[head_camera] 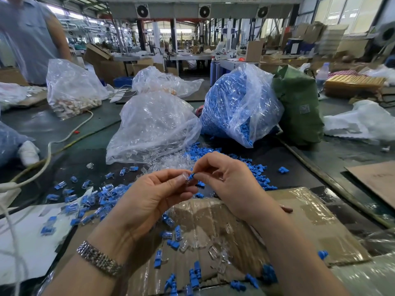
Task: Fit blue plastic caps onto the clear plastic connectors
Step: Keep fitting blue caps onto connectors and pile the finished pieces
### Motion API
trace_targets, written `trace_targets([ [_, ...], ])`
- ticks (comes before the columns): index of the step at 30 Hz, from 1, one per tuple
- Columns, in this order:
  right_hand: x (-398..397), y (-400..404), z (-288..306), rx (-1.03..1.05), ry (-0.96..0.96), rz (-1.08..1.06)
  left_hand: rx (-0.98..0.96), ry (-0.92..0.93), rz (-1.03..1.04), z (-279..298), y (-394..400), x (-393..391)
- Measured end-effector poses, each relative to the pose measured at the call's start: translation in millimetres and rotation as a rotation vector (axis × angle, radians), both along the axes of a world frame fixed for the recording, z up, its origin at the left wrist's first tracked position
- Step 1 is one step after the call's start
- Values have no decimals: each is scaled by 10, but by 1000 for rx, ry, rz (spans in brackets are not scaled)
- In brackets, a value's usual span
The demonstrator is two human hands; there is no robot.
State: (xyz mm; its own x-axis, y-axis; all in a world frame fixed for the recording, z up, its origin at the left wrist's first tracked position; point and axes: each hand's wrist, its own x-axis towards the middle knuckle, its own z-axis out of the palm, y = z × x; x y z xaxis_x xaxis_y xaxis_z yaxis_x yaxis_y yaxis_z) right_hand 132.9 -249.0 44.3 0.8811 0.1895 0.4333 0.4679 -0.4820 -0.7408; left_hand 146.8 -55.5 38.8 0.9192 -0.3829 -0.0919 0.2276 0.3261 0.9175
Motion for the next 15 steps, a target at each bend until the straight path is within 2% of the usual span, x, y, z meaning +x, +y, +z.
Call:
trace_targets([
  [5, -3, -8, -21, -86, -45, 12, 18, -41, -27, -20, 19, -2],
  [9, -8, -2, -5, -145, -76, 5, 107, -94, 30, -39, 14, 12],
  [15, -55, 19, 33, -159, -71, -6, 142, -143, 80, -56, -1, 13],
])
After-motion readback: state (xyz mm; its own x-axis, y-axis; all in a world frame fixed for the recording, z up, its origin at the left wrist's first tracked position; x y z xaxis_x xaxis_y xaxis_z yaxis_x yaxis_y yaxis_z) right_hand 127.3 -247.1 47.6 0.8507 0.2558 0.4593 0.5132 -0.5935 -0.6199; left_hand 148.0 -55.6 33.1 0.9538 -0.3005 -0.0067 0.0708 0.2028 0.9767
